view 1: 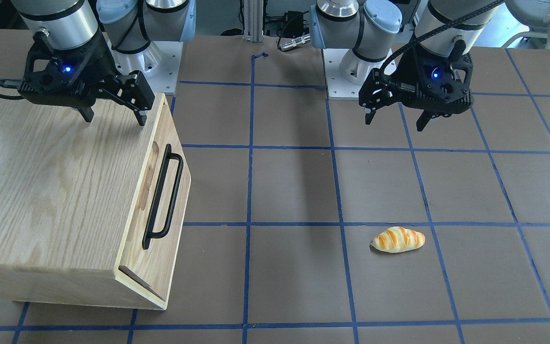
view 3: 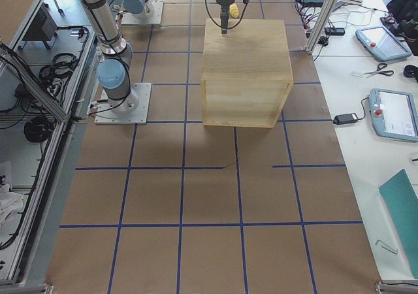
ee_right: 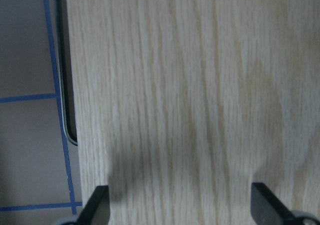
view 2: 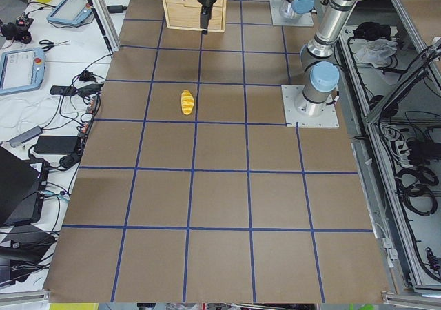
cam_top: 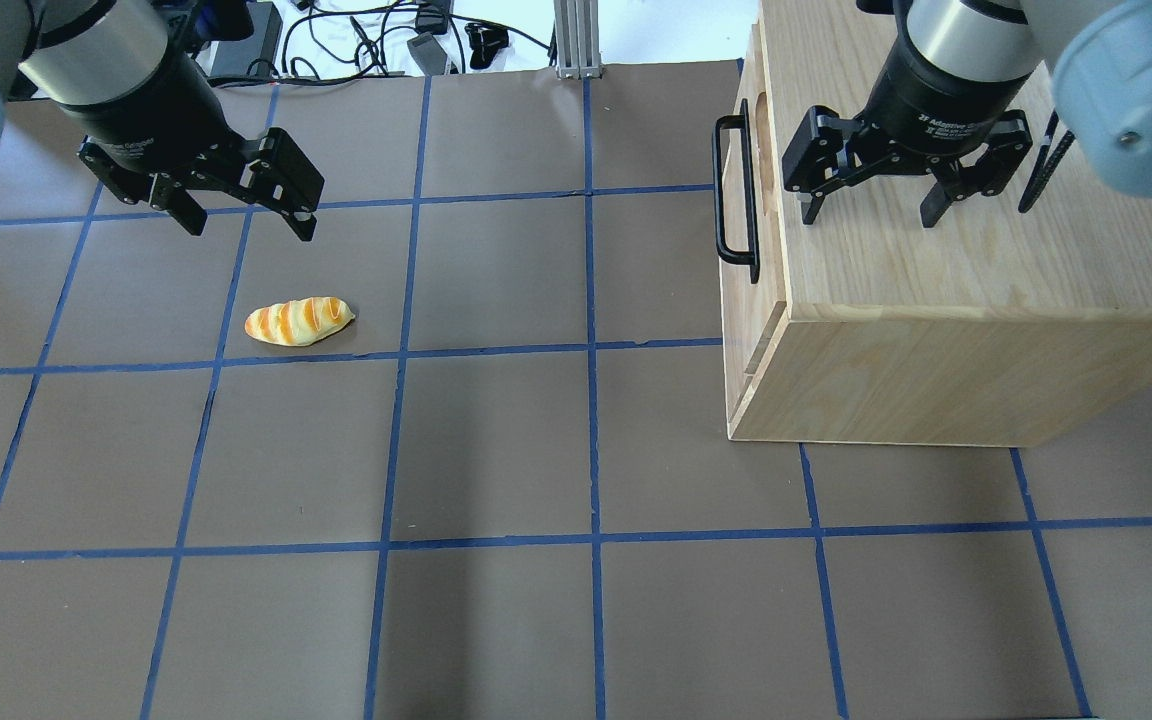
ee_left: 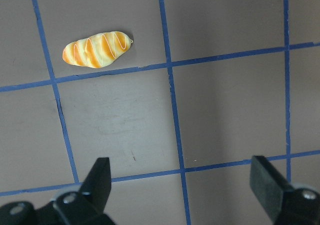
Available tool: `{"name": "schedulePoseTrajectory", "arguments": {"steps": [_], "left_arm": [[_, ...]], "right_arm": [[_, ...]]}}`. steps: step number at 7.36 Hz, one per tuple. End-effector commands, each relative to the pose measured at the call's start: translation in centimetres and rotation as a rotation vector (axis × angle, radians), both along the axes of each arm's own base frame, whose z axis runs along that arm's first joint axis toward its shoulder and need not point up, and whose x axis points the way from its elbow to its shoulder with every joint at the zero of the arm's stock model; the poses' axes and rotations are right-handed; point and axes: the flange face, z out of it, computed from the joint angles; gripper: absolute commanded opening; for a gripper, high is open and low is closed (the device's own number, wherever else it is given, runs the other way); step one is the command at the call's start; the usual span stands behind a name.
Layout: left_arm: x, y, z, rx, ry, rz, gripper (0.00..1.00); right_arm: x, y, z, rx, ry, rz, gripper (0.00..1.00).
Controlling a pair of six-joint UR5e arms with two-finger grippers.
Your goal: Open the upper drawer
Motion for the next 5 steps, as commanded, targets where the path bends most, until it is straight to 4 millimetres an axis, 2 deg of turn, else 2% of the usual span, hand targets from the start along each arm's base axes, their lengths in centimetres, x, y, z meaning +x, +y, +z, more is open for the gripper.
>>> {"name": "schedulePoseTrajectory", "arguments": {"steps": [1,3,5], "left_arm": [[-0.03,0.12,0.17,-0.002,0.001,0.000,1.00],[0.02,0.65,0.60,-0.004,-0.006,-0.002,1.00],[0.43,-0.34,0.52,-0.007,0.001,0.009,1.00]], "right_arm": [[0.00,0.00,0.00,0.000,0.000,0.000,1.00],[0.02,0.00,0.00,0.000,-0.002,0.000,1.00],[0.00,0.00,0.00,0.000,0.000,0.000,1.00]]}}
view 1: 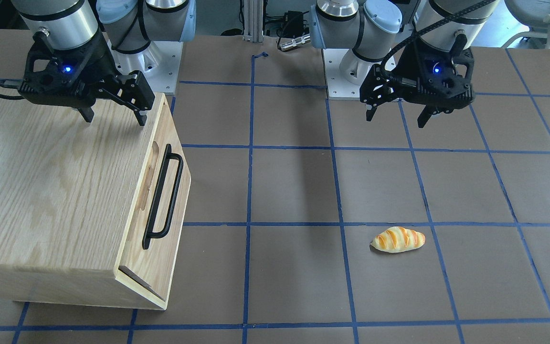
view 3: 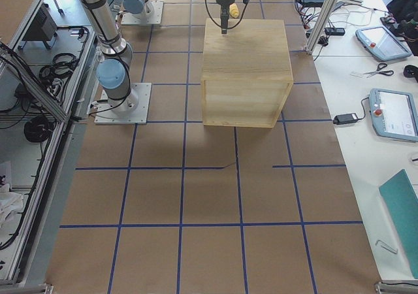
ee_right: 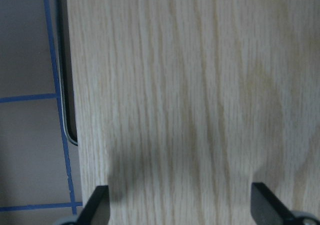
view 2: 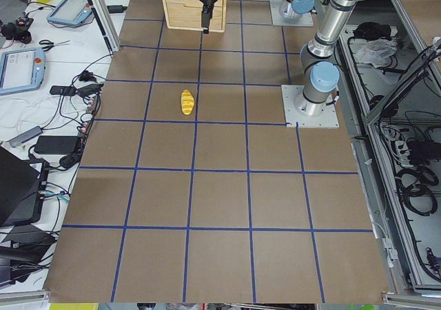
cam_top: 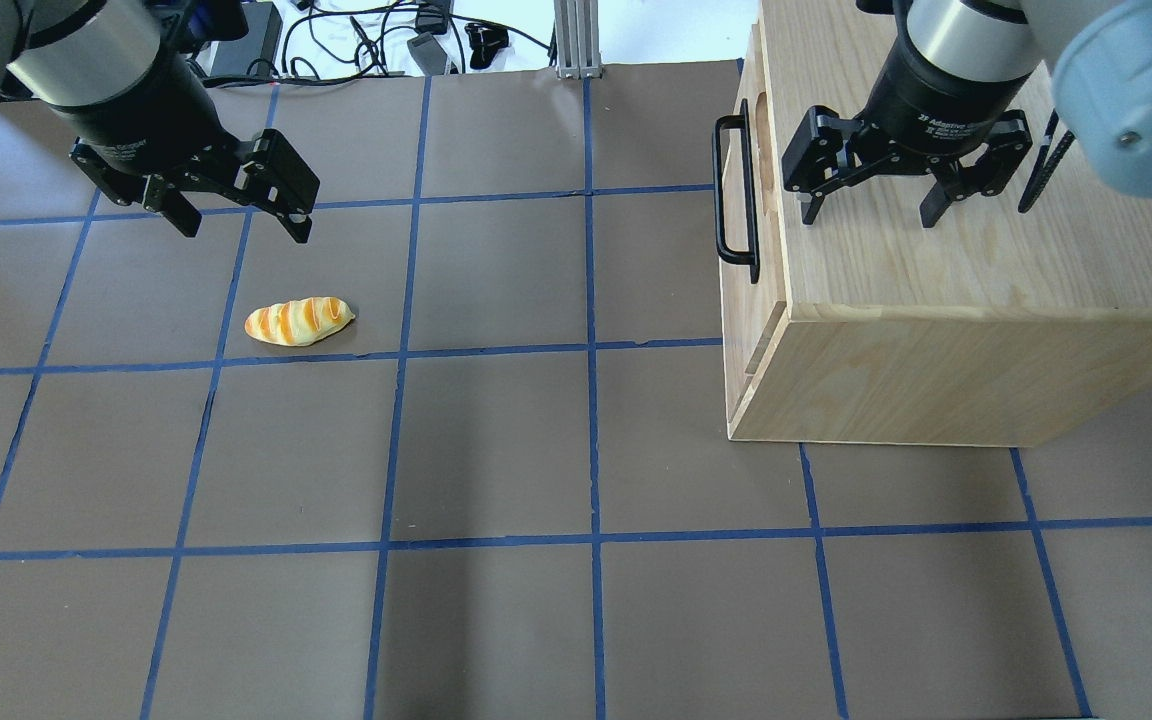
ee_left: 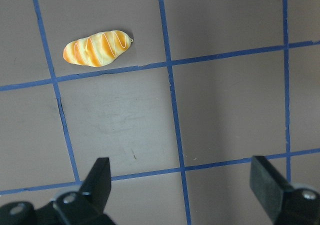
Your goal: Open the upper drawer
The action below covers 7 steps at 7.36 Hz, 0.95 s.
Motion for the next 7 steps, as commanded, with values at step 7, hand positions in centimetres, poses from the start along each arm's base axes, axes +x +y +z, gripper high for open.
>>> {"name": "schedulePoseTrajectory", "arguments": {"steps": [7], "left_arm": [[-0.7,-1.2,-0.7,0.006,0.066,-0.007,1.00]], "right_arm": [[0.0,0.0,0.0,0.000,0.000,0.000,1.00]]}}
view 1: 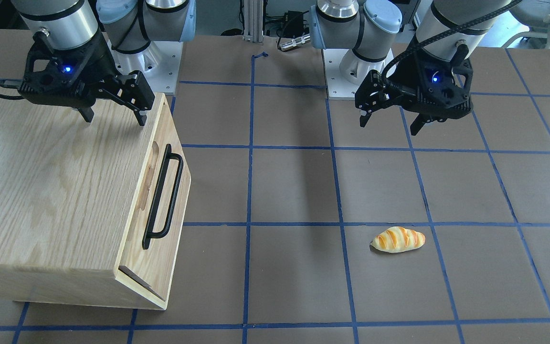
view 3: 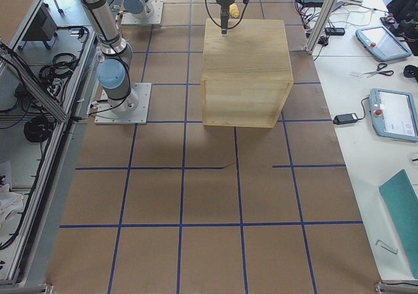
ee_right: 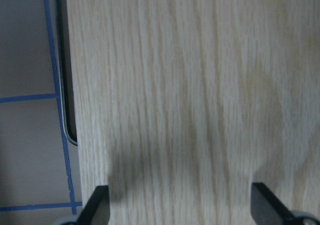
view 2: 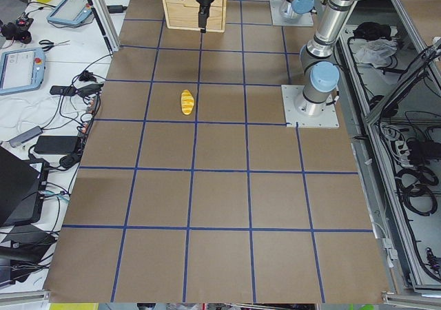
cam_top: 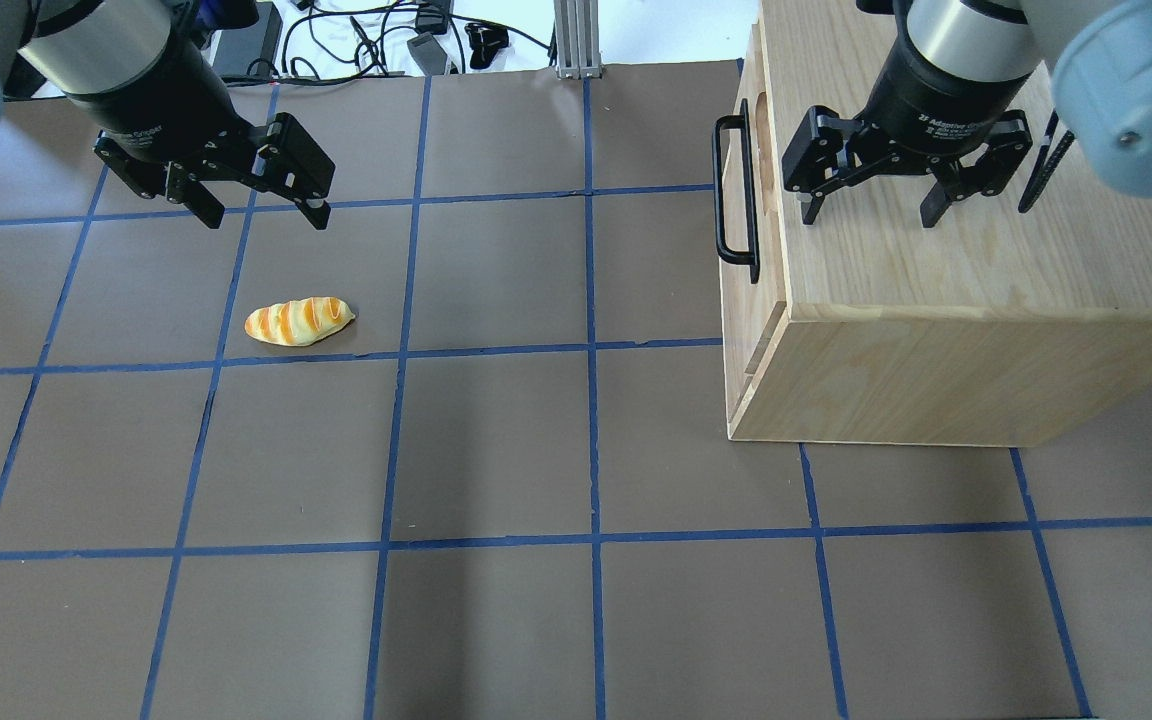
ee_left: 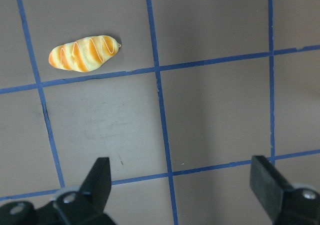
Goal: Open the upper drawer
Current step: 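Move the left gripper toward the black drawer handle on the cabinet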
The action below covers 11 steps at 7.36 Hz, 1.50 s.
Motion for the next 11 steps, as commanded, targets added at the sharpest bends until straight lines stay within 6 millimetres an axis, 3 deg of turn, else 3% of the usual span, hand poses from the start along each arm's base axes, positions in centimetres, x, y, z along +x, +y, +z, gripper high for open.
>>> {"name": "schedulePoseTrajectory", "arguments": {"steps": [1,4,8,11], "left_arm": [[-0.2,-0.2,0.0,-0.014,-0.002,-0.007,1.00],[-1.1,-0.4,-0.1,-0.026,0.001,0.098,1.00],[-9.7,-1.0,-2.1,-0.079,0.011,0.077,1.00],[-14.7,-2.2,-4.7,-0.120,0.041,0.071,1.00]], "right_arm": [[0.0,0.0,0.0,0.000,0.000,0.000,1.00],[0.0,0.0,0.0,0.000,0.000,0.000,1.00],[0.0,0.0,0.0,0.000,0.000,0.000,1.00],[0.0,0.0,0.0,0.000,-0.002,0.000,1.00]]}}
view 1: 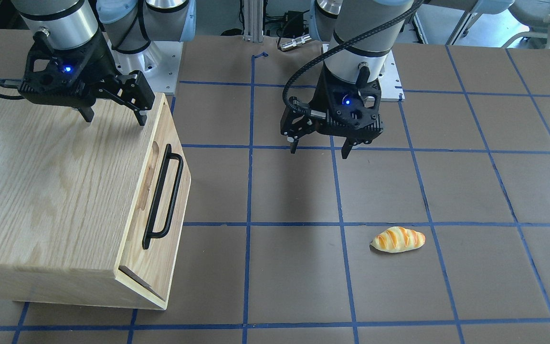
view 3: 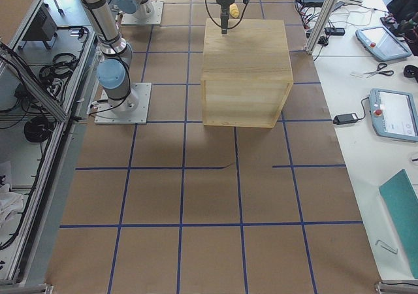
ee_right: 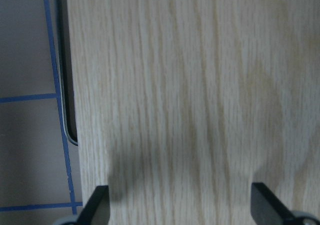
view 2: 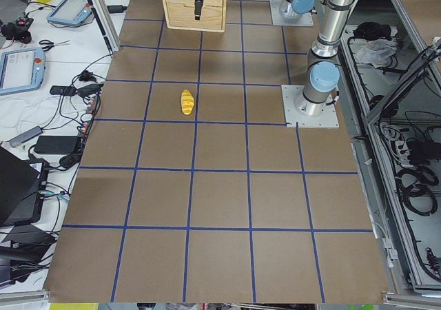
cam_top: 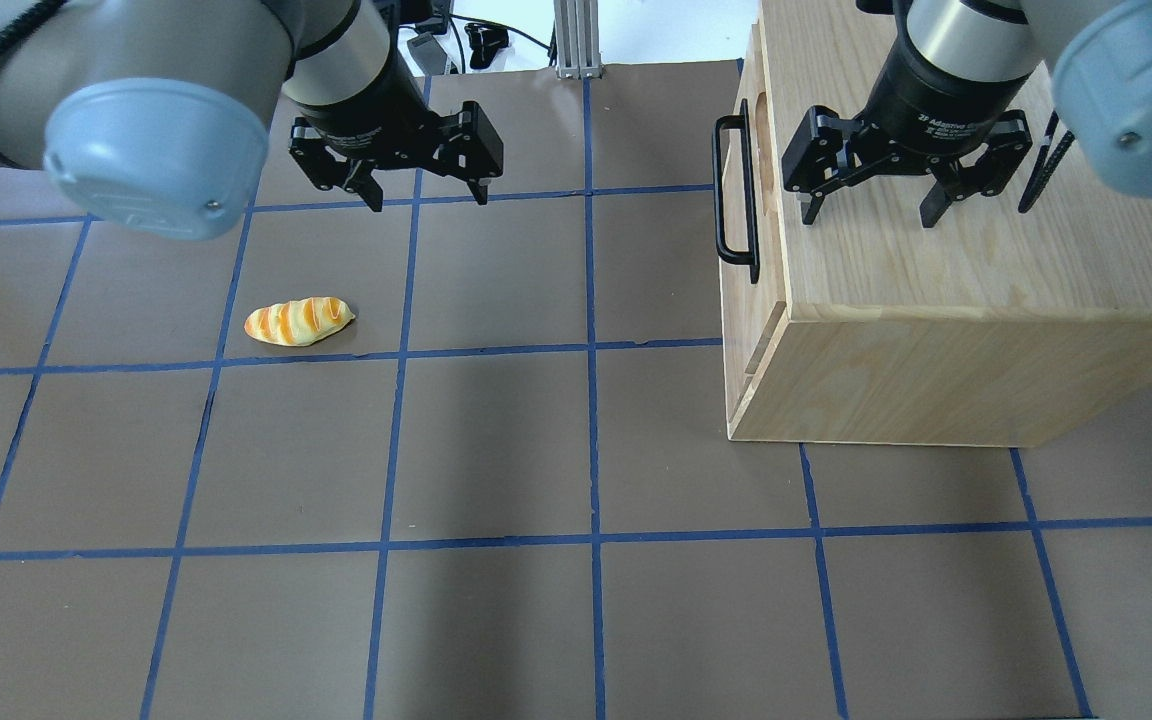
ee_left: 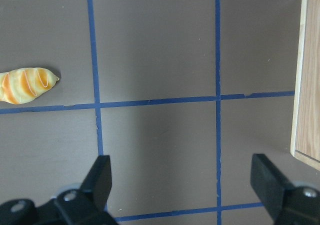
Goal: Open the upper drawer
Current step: 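Move the left gripper toward the black drawer handle on the cabinet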
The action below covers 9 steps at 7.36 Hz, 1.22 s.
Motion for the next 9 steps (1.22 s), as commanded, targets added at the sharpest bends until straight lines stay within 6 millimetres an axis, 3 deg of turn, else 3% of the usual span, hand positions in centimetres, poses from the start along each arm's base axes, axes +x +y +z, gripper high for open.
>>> {"name": "schedulePoseTrajectory", "arguments": {"steps": [1,6,9], "left_arm": [[-3.7,-0.3,-1.9,-0.013,0.020,-0.017,1.00],[-10.0,-3.8,-2.4,-0.027,0.065,0.072,1.00],[-13.7,-4.0,-3.2,-0.011,0.083,0.127,1.00]], "right_arm": [[0.0,0.0,0.0,0.000,0.001,0.000,1.00],[0.0,0.0,0.0,0.000,-0.001,0.000,1.00],[0.0,0.0,0.0,0.000,0.001,0.000,1.00]]}}
